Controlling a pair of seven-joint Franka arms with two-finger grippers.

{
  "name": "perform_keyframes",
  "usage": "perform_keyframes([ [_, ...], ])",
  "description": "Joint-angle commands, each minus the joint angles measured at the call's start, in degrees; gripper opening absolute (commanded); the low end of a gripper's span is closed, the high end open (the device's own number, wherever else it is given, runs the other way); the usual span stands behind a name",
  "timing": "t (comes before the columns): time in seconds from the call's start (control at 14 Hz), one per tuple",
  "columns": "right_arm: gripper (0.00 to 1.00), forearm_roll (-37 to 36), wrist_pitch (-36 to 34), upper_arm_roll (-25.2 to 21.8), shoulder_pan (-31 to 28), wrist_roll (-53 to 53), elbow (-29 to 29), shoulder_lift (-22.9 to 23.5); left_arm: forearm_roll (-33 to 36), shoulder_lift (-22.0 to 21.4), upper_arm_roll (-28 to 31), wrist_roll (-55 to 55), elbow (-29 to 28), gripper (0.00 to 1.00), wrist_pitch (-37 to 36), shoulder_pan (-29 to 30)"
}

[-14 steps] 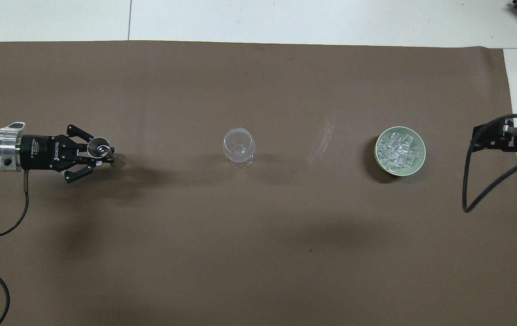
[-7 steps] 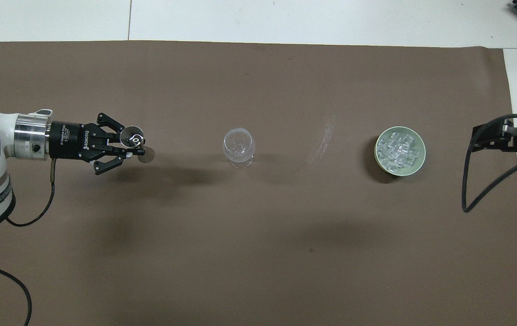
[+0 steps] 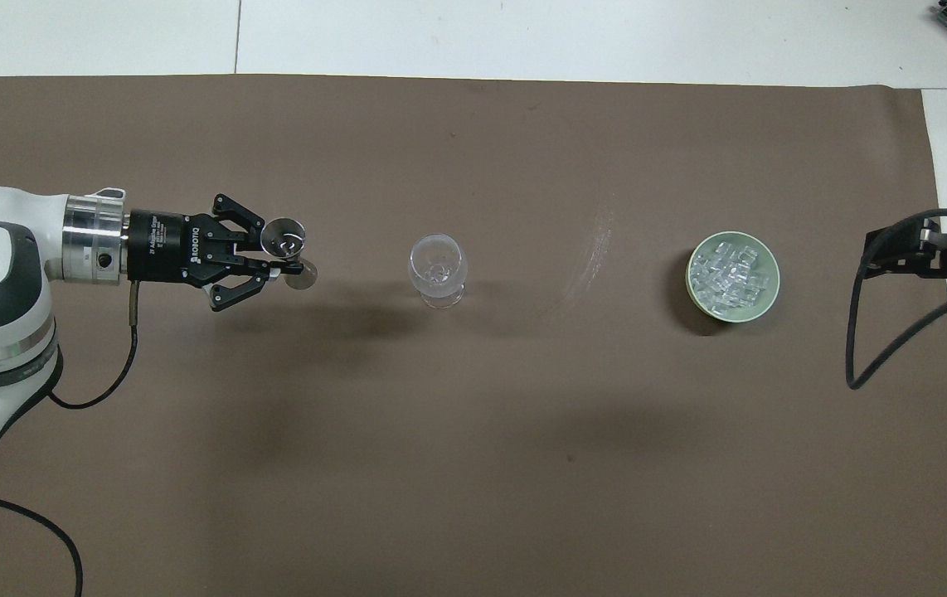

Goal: Pour wine and add ice with both arms
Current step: 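Lift and carry the metal cup with the left gripper toward the clear cup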

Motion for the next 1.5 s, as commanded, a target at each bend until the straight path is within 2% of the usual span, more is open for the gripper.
perform_keyframes([
  [0.0, 1.0, 0.9, 1.1, 0.4, -0.9, -1.9, -1.0, -0.8, -0.7, -2.5, 0.7, -3.9, -0.4, 0.0, 3.2, -3.5],
  [0.5, 1.0, 0.8, 1.2, 0.4, -0.9, -1.4, -1.0, -0.8, 0.9, -3.5, 0.8, -6.5, 0.0, 0.0, 9.2, -9.7],
  [1.0, 1.0, 0.9, 1.1, 0.4, -0.8, -1.8, -1.2, -0.9, 10.1, -3.1, 0.8, -8.9, 2.9, 0.0, 10.8, -12.7],
  [1.43, 1.0, 0.9, 1.2, 0.4, -0.9, -1.9, -1.2, -0.9, 16.5, -1.9, 0.7, -14.3, 5.3, 0.0, 18.7, -16.8],
])
